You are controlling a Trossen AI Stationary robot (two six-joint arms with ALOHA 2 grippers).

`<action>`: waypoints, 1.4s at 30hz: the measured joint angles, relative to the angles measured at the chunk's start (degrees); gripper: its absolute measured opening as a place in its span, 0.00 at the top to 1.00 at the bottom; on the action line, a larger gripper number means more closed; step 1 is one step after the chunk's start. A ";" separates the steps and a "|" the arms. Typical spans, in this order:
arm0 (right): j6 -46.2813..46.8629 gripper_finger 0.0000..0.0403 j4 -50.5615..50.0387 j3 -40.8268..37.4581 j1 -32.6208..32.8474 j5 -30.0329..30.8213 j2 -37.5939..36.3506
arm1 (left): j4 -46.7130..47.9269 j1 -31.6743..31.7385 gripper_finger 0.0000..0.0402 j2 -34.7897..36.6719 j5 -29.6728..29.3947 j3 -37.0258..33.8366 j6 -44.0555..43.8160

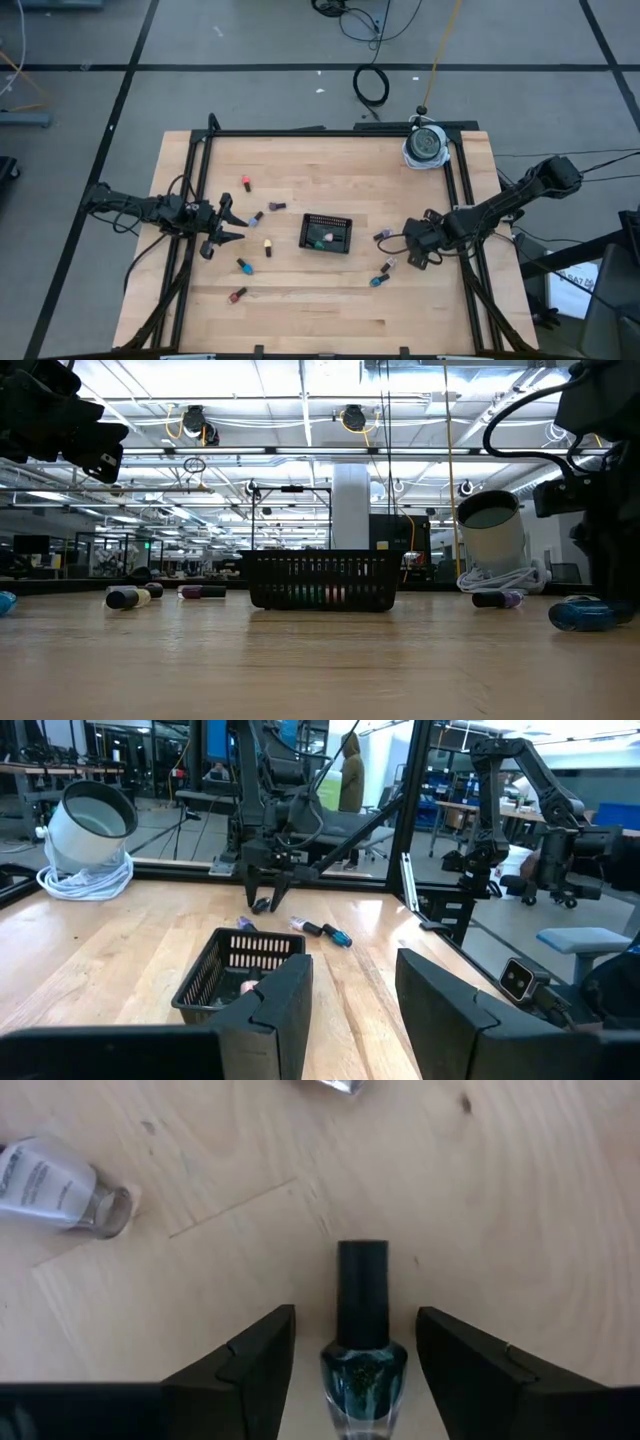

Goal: Pick & Place Nail Polish
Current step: Put the dark green nail polish into the black bin

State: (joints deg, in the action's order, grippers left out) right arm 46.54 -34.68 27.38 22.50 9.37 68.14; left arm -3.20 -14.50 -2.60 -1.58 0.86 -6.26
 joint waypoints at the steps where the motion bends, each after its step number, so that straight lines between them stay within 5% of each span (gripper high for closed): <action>1: -0.51 0.51 -0.02 -0.02 0.00 -0.02 0.02 | 0.02 0.00 0.64 0.00 0.00 0.02 0.00; 23: -4.89 0.52 4.07 -0.17 -1.38 4.02 0.13 | 0.00 0.00 0.64 -0.01 -0.01 0.00 0.01; 42: -8.26 0.86 4.22 -0.17 -1.53 3.66 0.17 | 0.02 0.00 0.64 -0.01 0.00 0.02 0.02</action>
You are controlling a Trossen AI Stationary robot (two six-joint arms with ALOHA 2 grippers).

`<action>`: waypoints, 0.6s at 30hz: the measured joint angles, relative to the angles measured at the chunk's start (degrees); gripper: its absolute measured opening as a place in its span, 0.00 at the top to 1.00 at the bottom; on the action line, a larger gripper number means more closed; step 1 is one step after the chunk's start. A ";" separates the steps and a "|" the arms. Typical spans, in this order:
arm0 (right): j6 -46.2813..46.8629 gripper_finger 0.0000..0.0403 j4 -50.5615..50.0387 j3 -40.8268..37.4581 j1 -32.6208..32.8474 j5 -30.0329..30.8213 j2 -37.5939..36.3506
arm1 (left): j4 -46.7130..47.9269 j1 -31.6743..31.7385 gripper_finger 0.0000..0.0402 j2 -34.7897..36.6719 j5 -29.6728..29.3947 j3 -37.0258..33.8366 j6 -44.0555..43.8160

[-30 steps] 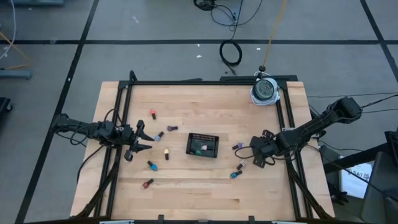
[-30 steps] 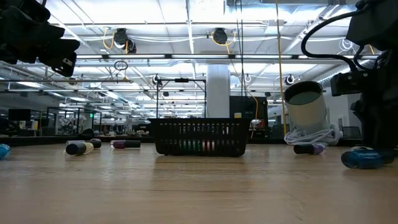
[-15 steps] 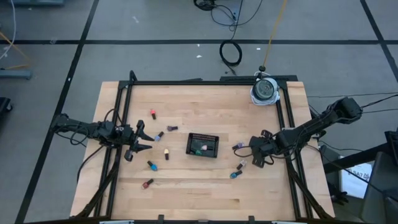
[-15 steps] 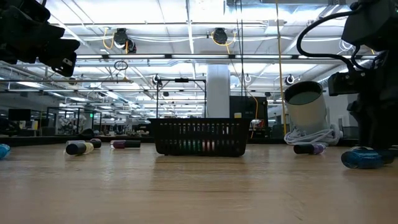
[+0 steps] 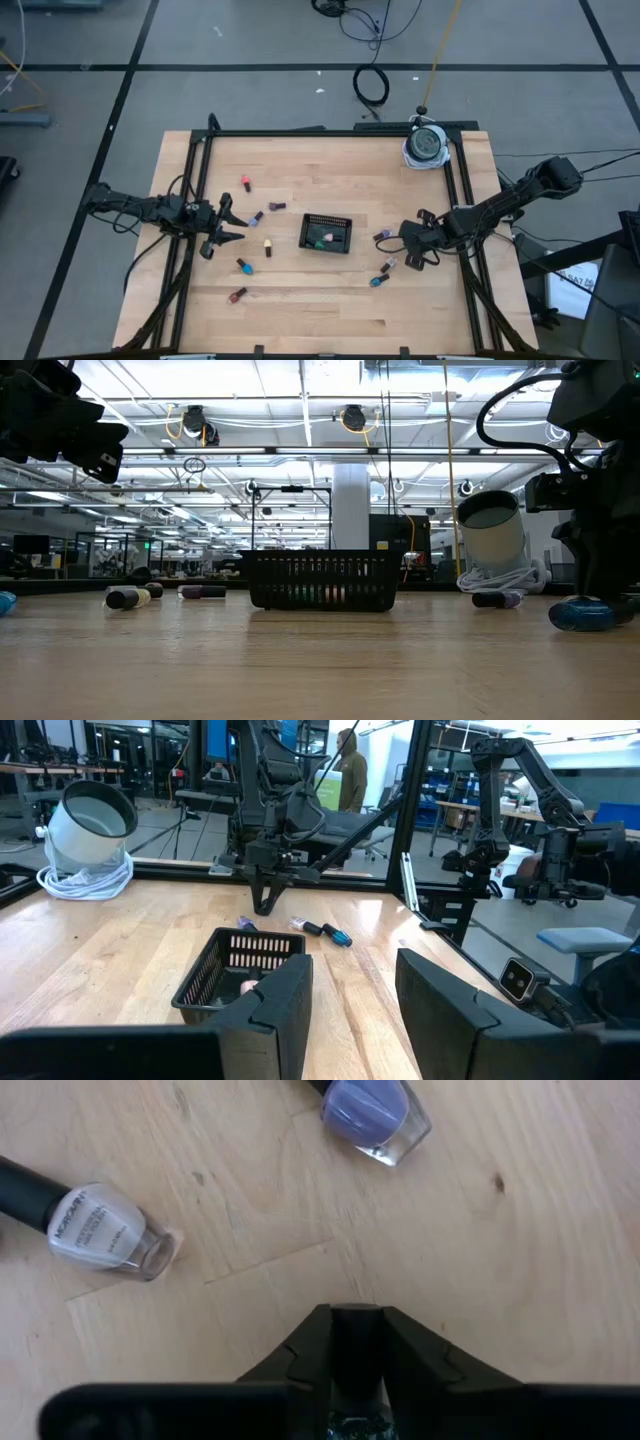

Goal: Pick & Place Nail Polish
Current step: Put the dark green nail polish into the black bin

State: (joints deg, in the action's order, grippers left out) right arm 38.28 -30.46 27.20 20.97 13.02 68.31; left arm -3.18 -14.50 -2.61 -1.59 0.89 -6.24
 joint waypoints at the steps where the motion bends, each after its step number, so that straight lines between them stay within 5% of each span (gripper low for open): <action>1: -0.02 0.88 -0.02 0.00 0.00 -0.25 -0.02 | 0.00 0.00 0.64 0.02 -0.02 -0.02 -0.02; 11: -2.25 0.88 2.38 1.10 -0.02 0.49 -0.75 | -0.02 0.00 0.64 0.01 -0.01 -0.02 -0.02; 18: -8.94 0.88 4.35 4.57 -0.64 11.35 -7.47 | 0.00 0.00 0.64 0.02 0.00 0.00 -0.02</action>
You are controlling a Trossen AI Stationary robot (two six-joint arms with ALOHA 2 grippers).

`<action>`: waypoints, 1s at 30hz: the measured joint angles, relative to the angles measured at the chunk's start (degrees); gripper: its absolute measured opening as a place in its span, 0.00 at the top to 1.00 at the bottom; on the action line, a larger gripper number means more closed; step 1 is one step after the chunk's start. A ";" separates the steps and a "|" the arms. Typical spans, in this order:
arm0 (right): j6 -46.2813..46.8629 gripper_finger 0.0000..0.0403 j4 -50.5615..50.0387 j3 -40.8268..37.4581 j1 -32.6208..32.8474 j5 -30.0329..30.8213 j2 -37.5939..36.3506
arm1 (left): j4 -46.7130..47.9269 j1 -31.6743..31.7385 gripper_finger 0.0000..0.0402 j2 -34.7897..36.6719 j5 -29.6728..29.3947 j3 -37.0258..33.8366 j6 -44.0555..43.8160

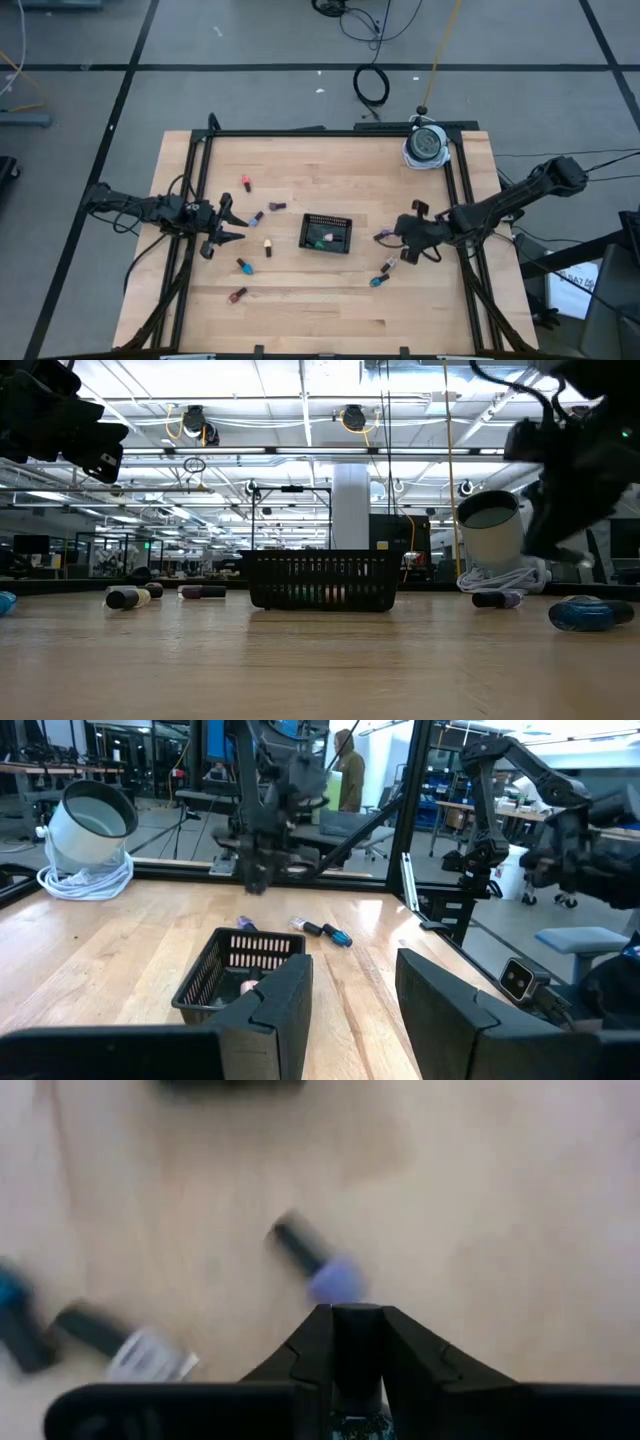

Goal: Pick & Place Nail Polish
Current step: Put the dark green nail polish into the black bin

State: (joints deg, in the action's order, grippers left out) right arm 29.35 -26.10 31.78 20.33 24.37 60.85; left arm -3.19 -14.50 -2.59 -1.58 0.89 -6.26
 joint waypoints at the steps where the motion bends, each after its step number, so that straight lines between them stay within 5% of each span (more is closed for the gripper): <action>1: -1.66 0.88 1.67 -0.02 -0.38 2.80 -1.08 | 0.00 0.00 0.64 -0.02 -0.02 0.00 0.00; 5: -12.93 0.88 18.87 -3.05 -2.90 12.72 -3.70 | -0.01 0.00 0.64 -0.02 0.00 0.00 0.00; 9: -27.03 0.88 47.07 -9.92 -8.27 9.43 -3.12 | -0.01 0.00 0.64 0.00 -0.01 -0.02 0.02; 14: -34.34 0.88 69.07 -14.48 -17.42 -4.78 -1.04 | 0.01 0.00 0.64 -0.02 0.00 -0.02 0.00; 21: -32.87 0.88 73.74 -11.57 -27.60 -28.77 1.51 | 0.01 0.00 0.64 -0.02 0.00 -0.02 0.00; 30: -24.43 0.88 87.83 -10.89 -33.05 -53.39 7.40 | -0.01 0.00 0.64 0.00 -0.02 -0.02 0.00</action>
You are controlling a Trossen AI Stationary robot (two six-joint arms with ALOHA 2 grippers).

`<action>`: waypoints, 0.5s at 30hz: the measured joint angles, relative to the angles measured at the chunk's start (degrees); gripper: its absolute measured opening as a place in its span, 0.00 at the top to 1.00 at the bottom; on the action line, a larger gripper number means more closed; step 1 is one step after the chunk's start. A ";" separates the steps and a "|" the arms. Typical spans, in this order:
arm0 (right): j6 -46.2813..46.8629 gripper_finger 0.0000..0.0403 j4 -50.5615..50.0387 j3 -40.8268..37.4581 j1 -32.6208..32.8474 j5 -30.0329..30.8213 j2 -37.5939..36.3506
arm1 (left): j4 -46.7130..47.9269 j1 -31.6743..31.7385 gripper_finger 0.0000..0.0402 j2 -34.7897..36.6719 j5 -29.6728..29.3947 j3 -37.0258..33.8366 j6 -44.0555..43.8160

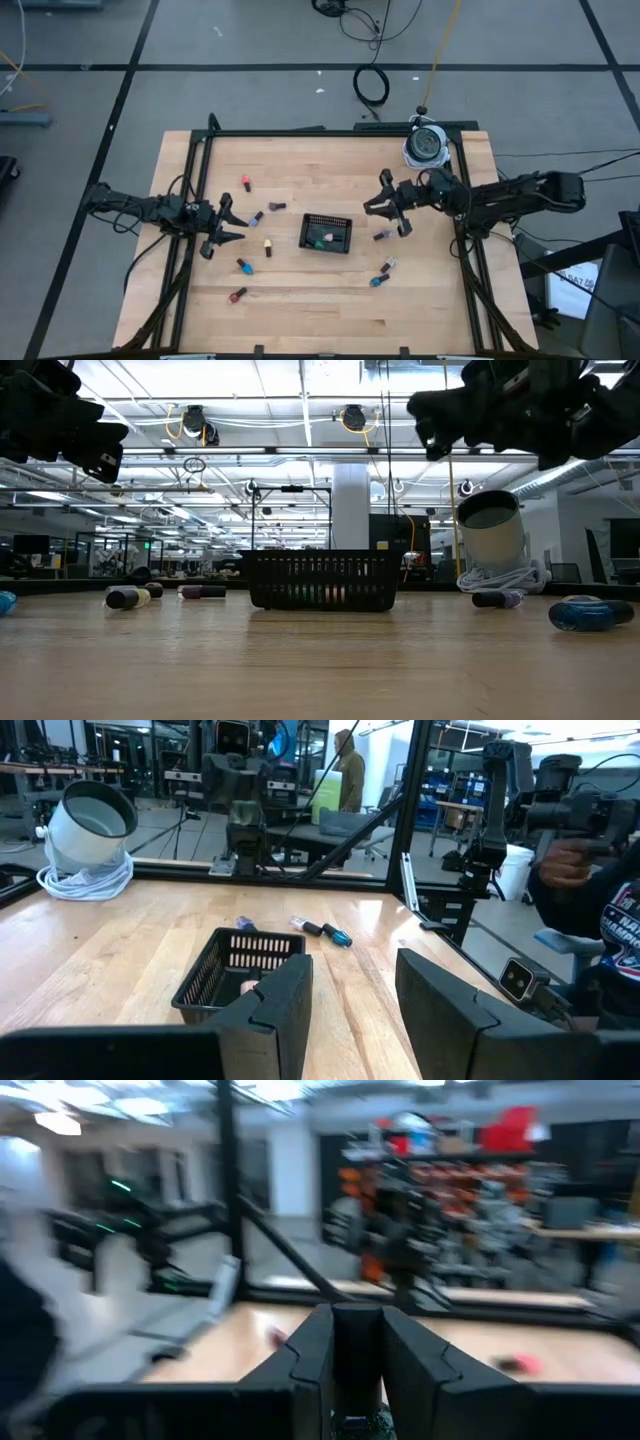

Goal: Pick & Place Nail Polish
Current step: Put the dark green nail polish into the black bin

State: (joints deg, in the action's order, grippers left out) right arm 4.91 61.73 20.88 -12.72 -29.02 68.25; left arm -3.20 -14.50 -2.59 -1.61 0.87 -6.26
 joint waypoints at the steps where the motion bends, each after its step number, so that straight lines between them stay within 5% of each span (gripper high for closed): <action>1: 1.56 0.88 2.04 0.00 -0.41 -2.51 0.64 | 0.02 0.00 0.64 0.00 0.00 0.02 0.00; 6: 9.06 0.88 11.55 0.04 -2.08 -11.22 3.25 | 0.02 0.00 0.64 -0.01 0.02 0.02 0.00; 15: 9.08 0.88 11.50 0.04 -1.80 -13.24 8.32 | 0.01 0.00 0.64 0.00 0.00 0.01 0.00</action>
State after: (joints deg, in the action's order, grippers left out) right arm 13.99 73.22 20.93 -14.52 -42.25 76.57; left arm -3.19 -14.50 -2.59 -1.61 0.87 -6.26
